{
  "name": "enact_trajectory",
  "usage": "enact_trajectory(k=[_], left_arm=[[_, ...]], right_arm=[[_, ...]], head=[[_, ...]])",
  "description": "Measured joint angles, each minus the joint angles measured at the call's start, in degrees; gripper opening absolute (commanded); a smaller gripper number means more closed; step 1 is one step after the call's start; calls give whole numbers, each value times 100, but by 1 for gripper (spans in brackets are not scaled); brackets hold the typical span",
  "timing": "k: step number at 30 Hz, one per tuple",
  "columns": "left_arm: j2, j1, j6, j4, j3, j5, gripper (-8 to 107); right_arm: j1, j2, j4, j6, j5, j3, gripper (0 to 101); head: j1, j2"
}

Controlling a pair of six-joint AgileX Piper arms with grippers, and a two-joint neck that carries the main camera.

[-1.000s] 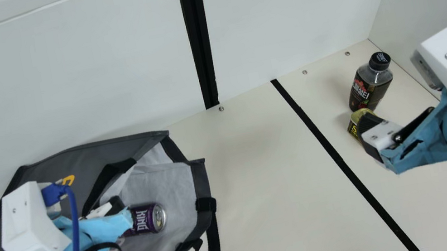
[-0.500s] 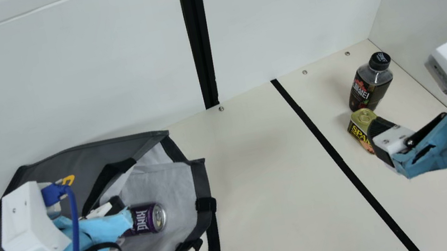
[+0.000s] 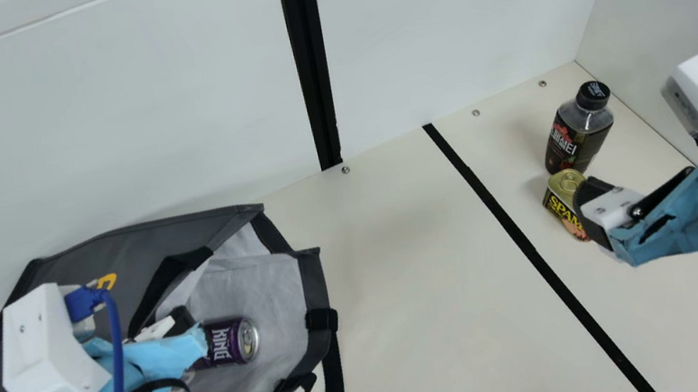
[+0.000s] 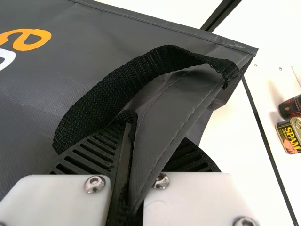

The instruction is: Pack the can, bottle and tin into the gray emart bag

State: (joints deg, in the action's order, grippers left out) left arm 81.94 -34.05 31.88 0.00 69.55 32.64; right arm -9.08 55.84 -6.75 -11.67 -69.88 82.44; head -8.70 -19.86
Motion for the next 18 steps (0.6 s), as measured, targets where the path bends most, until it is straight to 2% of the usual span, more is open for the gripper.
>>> enact_trajectory(k=[18], left_arm=[[0, 0, 0, 0, 0, 0, 10]], right_arm=[[-104, 481, -84, 85, 0, 480, 91]], head=[[0, 0]])
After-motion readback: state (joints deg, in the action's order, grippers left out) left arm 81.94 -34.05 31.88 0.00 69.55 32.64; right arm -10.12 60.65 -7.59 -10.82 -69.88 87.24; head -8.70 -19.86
